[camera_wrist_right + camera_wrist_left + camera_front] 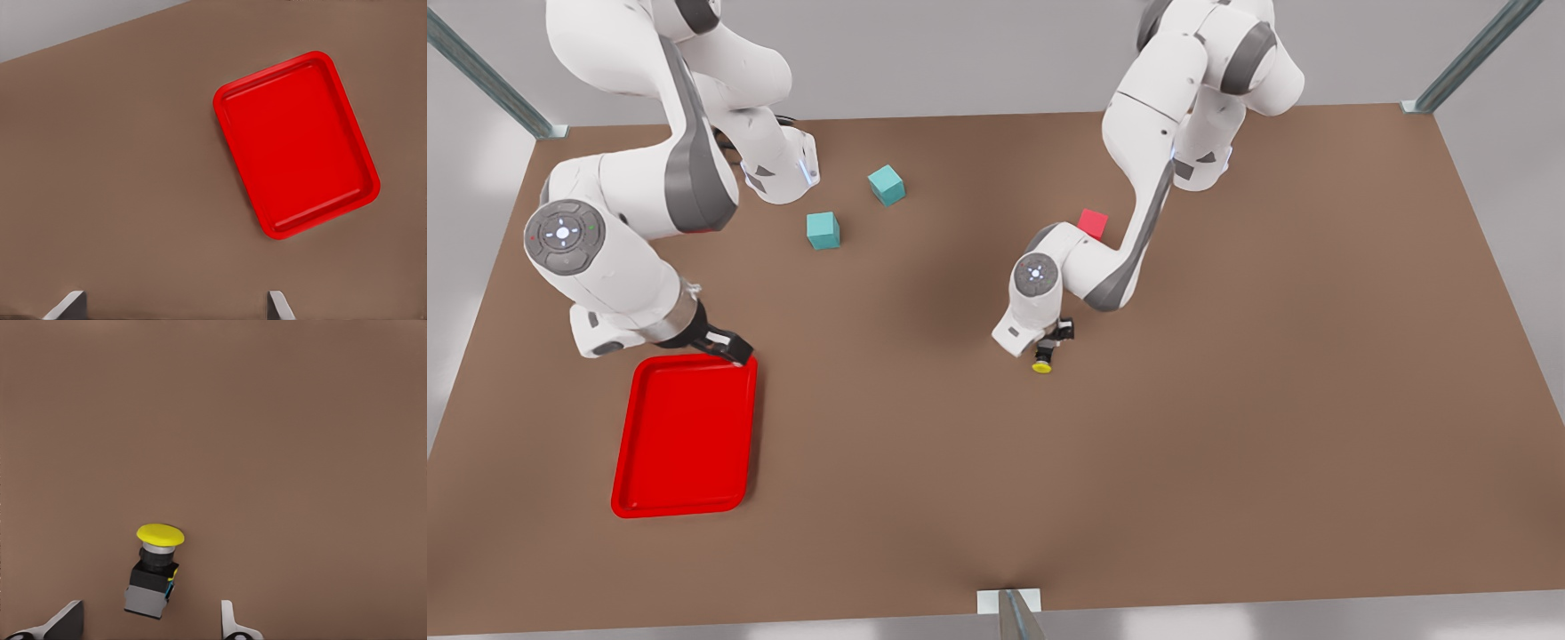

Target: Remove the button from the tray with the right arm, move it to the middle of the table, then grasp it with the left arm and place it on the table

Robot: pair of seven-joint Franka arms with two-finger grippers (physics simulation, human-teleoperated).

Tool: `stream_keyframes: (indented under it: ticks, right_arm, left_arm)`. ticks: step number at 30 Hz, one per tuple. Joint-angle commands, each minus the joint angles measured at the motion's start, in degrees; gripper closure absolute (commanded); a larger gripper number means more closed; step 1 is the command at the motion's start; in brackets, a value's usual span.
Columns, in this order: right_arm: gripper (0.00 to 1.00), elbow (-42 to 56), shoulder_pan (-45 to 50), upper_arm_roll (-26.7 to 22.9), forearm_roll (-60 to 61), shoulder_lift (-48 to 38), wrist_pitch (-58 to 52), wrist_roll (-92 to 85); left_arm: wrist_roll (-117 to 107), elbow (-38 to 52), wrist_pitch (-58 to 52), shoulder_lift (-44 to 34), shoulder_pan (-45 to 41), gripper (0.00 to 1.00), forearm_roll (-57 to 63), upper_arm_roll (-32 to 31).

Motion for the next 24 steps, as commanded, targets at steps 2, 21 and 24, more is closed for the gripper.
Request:
stream_keyframes:
  ticks: [2, 21, 24]
  right_arm:
    - [0.0, 0.01, -0.51, -0.07, -1.18, 0.58, -2.67, -30.19]
    - [0.0, 0.19, -3.23, -0.16, -1.62, 2.07, -5.13, -30.37]
    - [0.0, 0.01, -3.15, -0.16, -1.71, 2.16, -5.04, -30.37]
  left_arm:
    - [-7.36, -0.51, 6.76, 0.66, 0.08, 0.0, 2.84, 0.01]
    - [8.9, -2.8, 6.85, 4.88, 8.17, 0.0, 2.58, -9.75]
    - [9.87, -2.8, 6.76, 4.88, 9.58, 0.0, 2.75, -9.66]
